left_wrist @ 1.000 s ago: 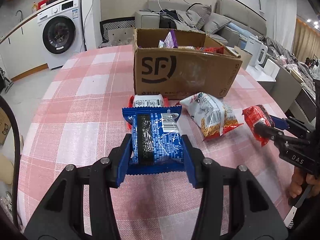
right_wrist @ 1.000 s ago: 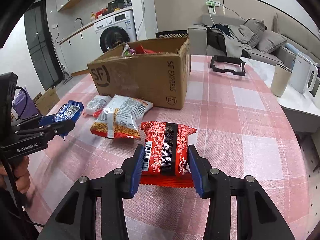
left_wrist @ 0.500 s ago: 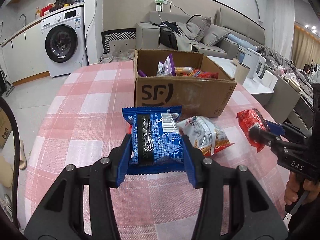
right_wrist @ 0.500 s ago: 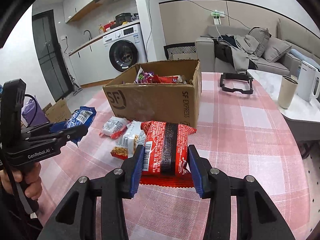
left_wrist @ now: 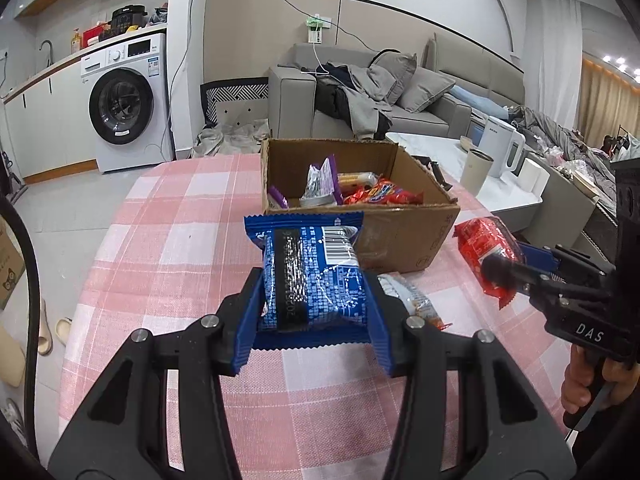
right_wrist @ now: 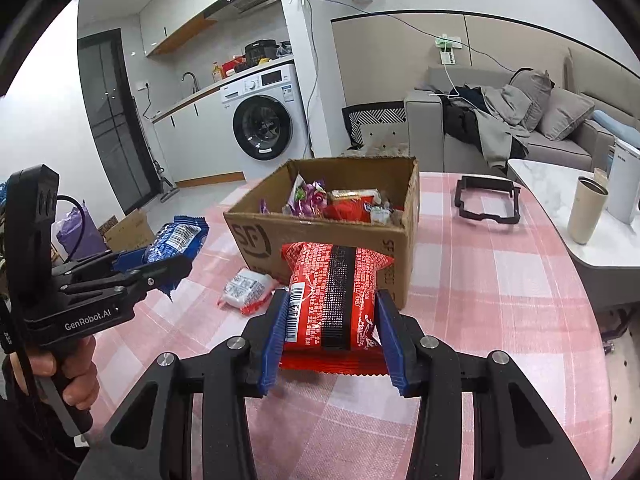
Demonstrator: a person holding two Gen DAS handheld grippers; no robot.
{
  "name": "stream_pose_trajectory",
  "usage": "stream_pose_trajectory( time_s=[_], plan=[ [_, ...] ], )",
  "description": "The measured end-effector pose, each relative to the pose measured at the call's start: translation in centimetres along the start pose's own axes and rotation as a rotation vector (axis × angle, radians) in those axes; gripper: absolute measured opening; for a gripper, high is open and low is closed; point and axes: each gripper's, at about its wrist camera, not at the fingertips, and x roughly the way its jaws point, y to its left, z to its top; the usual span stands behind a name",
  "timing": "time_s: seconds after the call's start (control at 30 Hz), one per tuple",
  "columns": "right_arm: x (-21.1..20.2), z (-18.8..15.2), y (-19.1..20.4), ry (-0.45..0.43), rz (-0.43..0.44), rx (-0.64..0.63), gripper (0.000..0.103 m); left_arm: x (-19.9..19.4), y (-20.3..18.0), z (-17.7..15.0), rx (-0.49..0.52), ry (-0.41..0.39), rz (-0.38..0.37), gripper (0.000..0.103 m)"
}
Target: Organize snacks
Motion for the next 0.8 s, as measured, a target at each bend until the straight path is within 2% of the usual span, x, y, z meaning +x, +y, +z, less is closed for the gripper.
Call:
stream_pose_trajectory(
  time_s=[0.33, 0.8],
  plan=[
    [0.2, 2.8, 0.5, -0.029, 0.015, -0.016, 0.044, -0.5, -1.0, 2.3, 0.027, -0.036, -0.011, 0.045],
    [1.4, 5.0, -0.1, -0.039, 0.011, -0.001, 0.044, 1.8, -1.3, 5.2, 0.030, -0.030, -0.022, 0.045]
  ],
)
